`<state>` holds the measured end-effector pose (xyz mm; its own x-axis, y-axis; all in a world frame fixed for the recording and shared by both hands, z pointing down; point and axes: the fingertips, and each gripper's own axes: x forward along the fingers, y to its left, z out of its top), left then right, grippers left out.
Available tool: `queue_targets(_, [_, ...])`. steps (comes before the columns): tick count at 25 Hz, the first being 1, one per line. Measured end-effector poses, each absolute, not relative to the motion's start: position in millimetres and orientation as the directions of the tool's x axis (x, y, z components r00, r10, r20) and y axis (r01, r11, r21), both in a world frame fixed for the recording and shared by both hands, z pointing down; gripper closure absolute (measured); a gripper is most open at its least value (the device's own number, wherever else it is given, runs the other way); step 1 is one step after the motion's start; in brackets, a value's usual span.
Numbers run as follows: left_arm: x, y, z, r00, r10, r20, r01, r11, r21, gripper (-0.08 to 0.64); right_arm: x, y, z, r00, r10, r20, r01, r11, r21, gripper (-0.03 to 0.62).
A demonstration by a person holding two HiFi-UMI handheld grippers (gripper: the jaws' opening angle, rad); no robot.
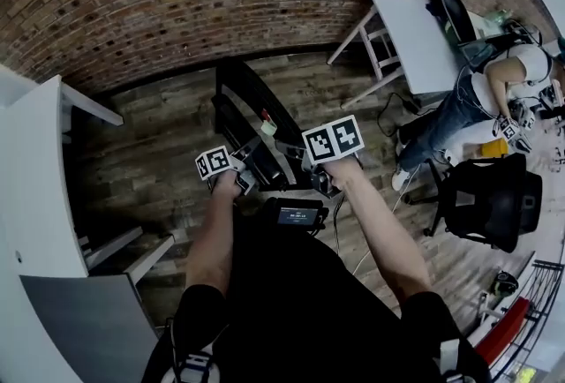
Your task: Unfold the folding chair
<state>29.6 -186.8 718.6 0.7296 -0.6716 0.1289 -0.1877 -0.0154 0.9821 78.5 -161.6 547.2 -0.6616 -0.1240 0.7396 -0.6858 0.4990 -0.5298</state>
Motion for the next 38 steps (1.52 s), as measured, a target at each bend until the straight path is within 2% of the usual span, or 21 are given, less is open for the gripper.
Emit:
queue_targets(4, [21,-184,718,0.686,-0.712,0.15,-0.242,-0.029,0.97,0.368,75,-163,549,-0.691,-0.122,0.713,-0.663,0.5,-0.557,0.423])
queue_targets(6, [22,-181,717,0.677,-0.721,0.147,-0.245,-0.032,0.969,0.306,76,-167,549,-0.698,-0.126,0.705,-0.658,0.501,-0.562,0.423])
queue_targets(8, [39,-163,725,0.717,-0.676,0.168,-0.257,-0.032,0.966,0.203,81,-170,549,-0.699,-0.13,0.703,-0.658,0.5,-0.562,0.423])
queue_targets(11, [78,-125,726,0.78,-0.616,0.11,-0.184,-0.058,0.981,0.205,86,-173,550,-0.701,-0.131,0.701,-0.658,0.498,-0.565,0.423])
queue_targets(14, [92,-117,715,0.734,-0.677,0.063,-0.155,-0.077,0.985,0.228,88,-177,548,-0.704,-0.14,0.696,-0.656,0.504,-0.562,0.423])
queue_targets(17, [89,-124,711,0.664,-0.747,0.04,-0.095,-0.031,0.995,0.261,89,-180,548,-0.702,-0.151,0.696,-0.66,0.507,-0.555,0.423])
queue_targets(20, [90,-129,715,0.636,-0.768,0.077,-0.078,0.035,0.996,0.276,88,-180,548,-0.694,-0.162,0.702,-0.667,0.511,-0.542,0.425])
queue_targets(30, [78,-108,714,0.729,-0.68,0.082,-0.084,0.031,0.996,0.279,76,-154,546,-0.653,-0.249,0.715,-0.738,0.422,-0.527,0.425])
queue_targets(35, [78,-90,711,0.8,-0.596,0.075,-0.094,0.0,0.996,0.279,85,-135,545,-0.611,-0.336,0.717,-0.79,0.321,-0.523,0.43])
queue_targets(38, [83,-77,710,0.822,-0.567,0.054,-0.075,-0.013,0.997,0.278,92,-123,543,-0.56,-0.388,0.732,-0.828,0.311,-0.468,0.452])
